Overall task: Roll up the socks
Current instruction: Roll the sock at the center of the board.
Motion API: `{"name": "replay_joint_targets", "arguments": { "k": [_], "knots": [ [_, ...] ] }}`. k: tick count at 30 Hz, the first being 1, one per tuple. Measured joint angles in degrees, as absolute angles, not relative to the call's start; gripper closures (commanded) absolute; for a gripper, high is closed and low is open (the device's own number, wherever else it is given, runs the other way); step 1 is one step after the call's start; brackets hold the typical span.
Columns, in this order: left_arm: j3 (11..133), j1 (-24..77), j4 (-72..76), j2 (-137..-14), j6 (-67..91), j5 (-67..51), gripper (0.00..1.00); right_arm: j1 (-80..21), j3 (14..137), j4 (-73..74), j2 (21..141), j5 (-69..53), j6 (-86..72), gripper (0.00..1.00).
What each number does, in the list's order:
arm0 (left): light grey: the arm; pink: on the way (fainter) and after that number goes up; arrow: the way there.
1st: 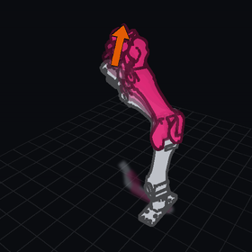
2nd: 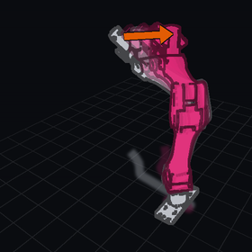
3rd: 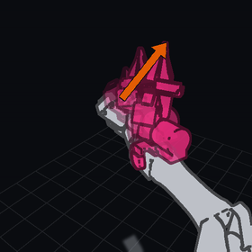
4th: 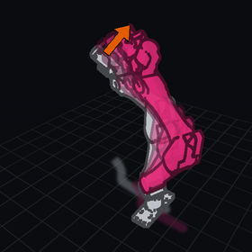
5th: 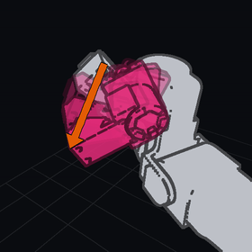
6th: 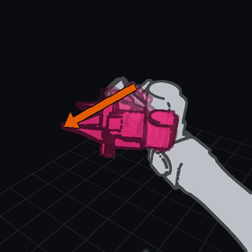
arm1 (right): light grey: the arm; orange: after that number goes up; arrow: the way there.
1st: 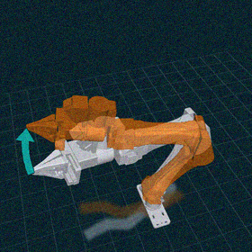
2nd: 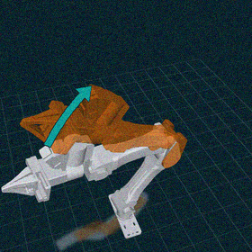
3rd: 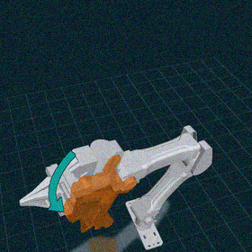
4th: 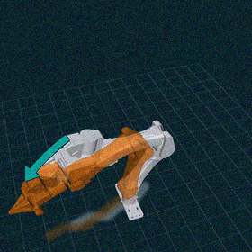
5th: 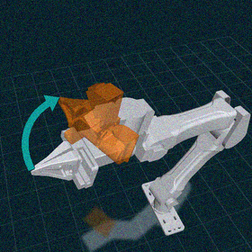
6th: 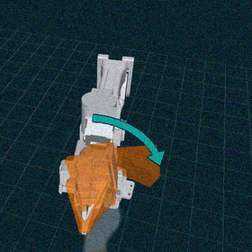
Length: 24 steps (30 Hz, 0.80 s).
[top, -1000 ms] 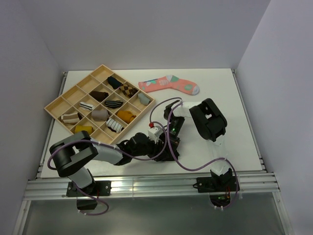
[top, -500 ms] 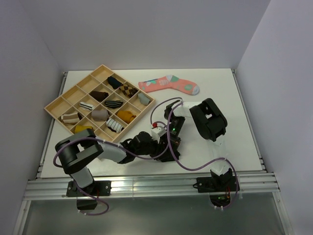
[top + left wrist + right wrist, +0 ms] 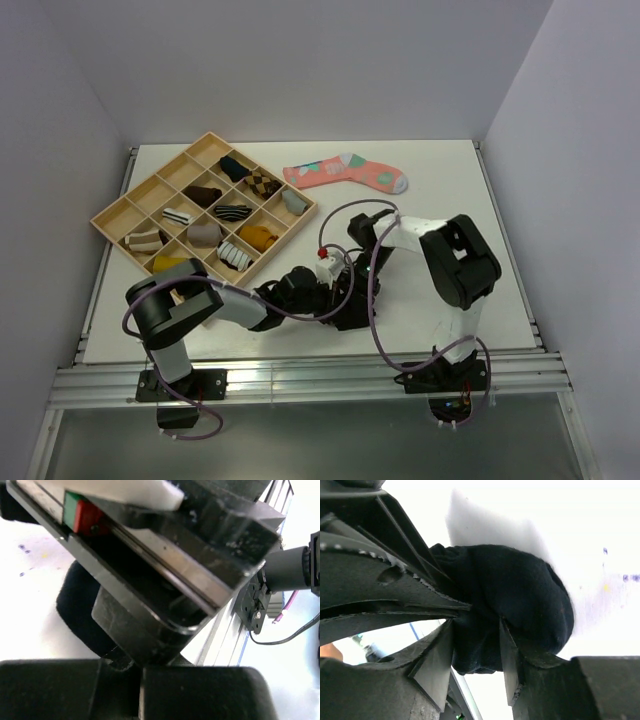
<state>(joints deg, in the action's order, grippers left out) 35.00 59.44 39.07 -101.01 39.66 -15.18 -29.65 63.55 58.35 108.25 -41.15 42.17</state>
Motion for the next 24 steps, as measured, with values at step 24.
{"name": "replay_joint_targets", "arguments": {
  "k": [24],
  "knots": [
    [35.4,59.79,39.35,-101.56,42.35,-12.12,1.0,-16.32,58.67,48.56,98.91,-41.41,39.55,0.43]
  ]
}}
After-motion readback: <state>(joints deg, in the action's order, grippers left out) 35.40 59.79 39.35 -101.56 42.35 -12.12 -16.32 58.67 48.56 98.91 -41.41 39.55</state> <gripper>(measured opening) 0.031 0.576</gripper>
